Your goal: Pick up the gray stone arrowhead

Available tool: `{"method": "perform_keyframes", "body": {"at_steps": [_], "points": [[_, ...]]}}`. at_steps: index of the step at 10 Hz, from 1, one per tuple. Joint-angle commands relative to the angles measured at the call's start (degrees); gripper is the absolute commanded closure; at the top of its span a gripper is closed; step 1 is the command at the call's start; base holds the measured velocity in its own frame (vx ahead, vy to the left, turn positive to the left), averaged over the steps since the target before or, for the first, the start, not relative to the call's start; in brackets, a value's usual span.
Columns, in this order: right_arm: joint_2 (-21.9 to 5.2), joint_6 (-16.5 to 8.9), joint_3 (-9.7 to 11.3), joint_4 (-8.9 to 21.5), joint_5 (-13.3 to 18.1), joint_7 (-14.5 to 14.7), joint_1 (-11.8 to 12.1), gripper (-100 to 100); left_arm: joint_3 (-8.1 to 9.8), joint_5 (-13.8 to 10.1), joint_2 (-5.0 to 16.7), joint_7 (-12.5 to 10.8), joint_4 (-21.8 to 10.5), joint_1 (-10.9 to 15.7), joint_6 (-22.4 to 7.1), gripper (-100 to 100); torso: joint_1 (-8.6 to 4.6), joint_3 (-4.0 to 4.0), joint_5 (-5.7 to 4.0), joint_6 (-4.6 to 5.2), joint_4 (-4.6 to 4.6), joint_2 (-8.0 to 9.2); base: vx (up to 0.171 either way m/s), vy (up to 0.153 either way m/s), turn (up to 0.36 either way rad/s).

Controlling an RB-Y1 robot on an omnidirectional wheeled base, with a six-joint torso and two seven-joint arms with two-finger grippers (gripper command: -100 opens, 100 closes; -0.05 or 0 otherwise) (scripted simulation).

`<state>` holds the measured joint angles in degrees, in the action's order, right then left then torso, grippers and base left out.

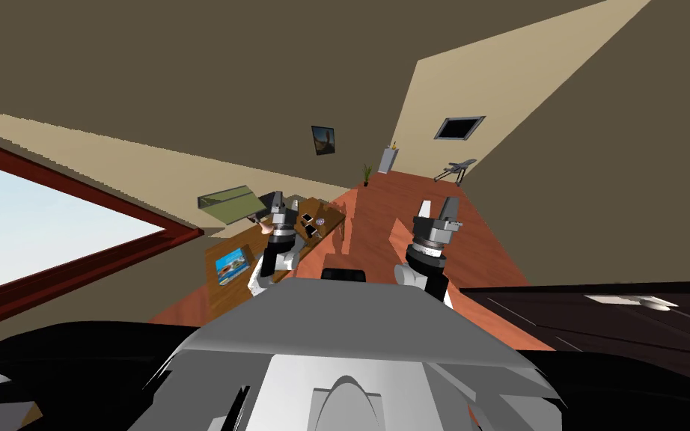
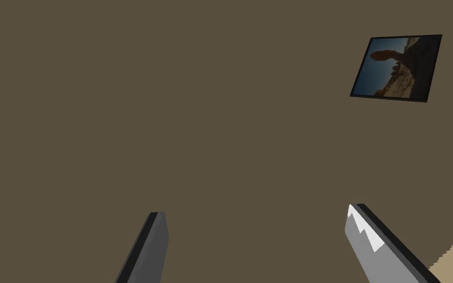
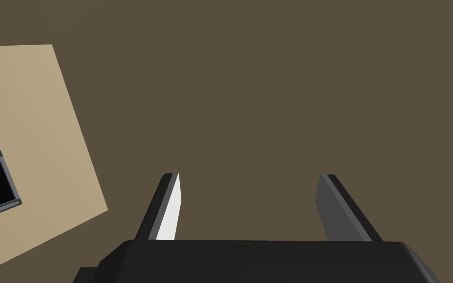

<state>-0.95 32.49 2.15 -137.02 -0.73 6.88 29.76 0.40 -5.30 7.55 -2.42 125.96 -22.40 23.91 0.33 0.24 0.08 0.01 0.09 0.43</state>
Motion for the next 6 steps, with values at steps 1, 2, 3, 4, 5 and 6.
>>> {"method": "perform_keyframes", "body": {"at_steps": [1, 2, 3, 4, 5, 6], "points": [[0.00, 0.00, 0.00, 0.00, 0.00, 0.00, 0.00, 0, -0.13, -1.26, 1.03, 0.34, -2.86, 2.86, -2.86, -100, 0.00, 0.00, 0.00, 0.00, 0.00, 0.00, -0.154, 0.087, -0.039], [0.00, 0.00, 0.00, 0.00, 0.00, 0.00, 0.00, 0, -0.13, -1.26, 1.03, 0.34, -2.95, 3.10, -2.87, -100, 0.03, 0.06, 0.00, 0.00, 0.02, 0.10, -0.105, 0.077, -0.020], [0.00, 0.00, 0.00, 0.00, 0.00, 0.00, 0.00, 0, -0.14, -2.20, 1.53, 0.45, -4.72, 4.94, -4.75, -100, -0.01, 0.01, 0.00, -0.01, 0.01, -0.01, -0.073, 0.082, -0.016], [0.00, 0.00, 0.00, 0.00, 0.00, 0.00, 0.01, 0, -0.15, -3.20, 1.88, 0.57, -6.58, 6.86, -6.63, -100, 0.01, -0.06, 0.00, 0.00, -0.02, -0.12, -0.082, 0.106, -0.044], [0.00, 0.00, 0.00, 0.00, 0.00, 0.00, 0.00, 0, -0.15, -3.20, 1.88, 0.57, -6.62, 6.90, -6.75, -100, 0.09, -0.07, 0.01, 0.00, -0.02, -0.14, -0.077, 0.081, -0.024], [0.00, 0.00, 0.00, 0.00, 0.00, 0.00, 0.01, 0, -0.16, -4.24, 2.09, 0.72, -8.64, 8.97, -8.87, -100, 0.01, -0.08, 0.00, -0.01, -0.03, -0.15, -0.111, 0.074, -0.024]]}}
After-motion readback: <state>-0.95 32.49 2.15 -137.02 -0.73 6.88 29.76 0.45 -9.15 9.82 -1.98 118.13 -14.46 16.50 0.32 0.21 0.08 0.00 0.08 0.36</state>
